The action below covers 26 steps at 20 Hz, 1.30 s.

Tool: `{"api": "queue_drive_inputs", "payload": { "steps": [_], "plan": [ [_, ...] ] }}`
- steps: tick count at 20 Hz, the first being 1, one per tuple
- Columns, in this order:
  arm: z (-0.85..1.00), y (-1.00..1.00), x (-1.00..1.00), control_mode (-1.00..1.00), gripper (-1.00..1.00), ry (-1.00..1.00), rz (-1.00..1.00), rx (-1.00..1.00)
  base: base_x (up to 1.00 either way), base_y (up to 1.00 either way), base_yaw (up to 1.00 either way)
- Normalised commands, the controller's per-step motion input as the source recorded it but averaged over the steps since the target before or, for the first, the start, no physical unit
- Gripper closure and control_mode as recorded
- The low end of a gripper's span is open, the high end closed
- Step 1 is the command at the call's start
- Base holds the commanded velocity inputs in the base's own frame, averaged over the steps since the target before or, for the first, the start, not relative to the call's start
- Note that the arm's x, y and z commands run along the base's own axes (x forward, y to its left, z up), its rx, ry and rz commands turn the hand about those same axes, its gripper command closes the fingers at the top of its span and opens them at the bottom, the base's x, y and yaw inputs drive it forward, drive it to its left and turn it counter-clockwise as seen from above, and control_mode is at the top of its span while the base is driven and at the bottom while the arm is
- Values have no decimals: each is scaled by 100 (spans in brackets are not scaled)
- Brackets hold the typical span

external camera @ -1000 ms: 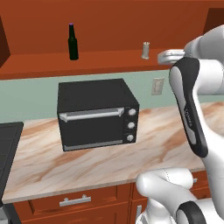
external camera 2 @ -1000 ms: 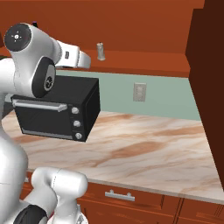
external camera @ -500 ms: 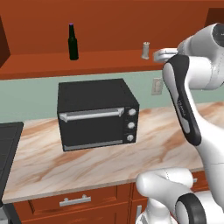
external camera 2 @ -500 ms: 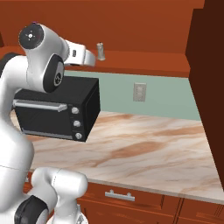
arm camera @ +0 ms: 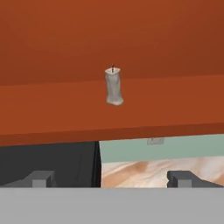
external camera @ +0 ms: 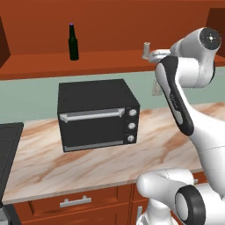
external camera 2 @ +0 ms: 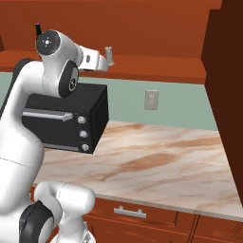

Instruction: Get the candle and the beer from the cabinet and move them to the dining counter.

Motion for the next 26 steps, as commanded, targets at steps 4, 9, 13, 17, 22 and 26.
{"api": "queue_drive_inputs", "payload": {
  "steps": [4,9,13,17,22,26],
  "plan": [
    [-14,-12,44,-100,-100,-7,-2,0,0,0,0],
    [-10,-4,39,-100,-100,-8,-3,0,0,0,0],
    [0,-1,43,-100,-100,-12,-4,0,0,0,0],
    [0,0,34,-100,-100,-10,-2,0,0,0,0],
    [0,0,28,-100,-100,-2,-1,0,0,0,0],
    [9,0,16,-100,-100,2,0,0,0,0,0]
  ]
}}
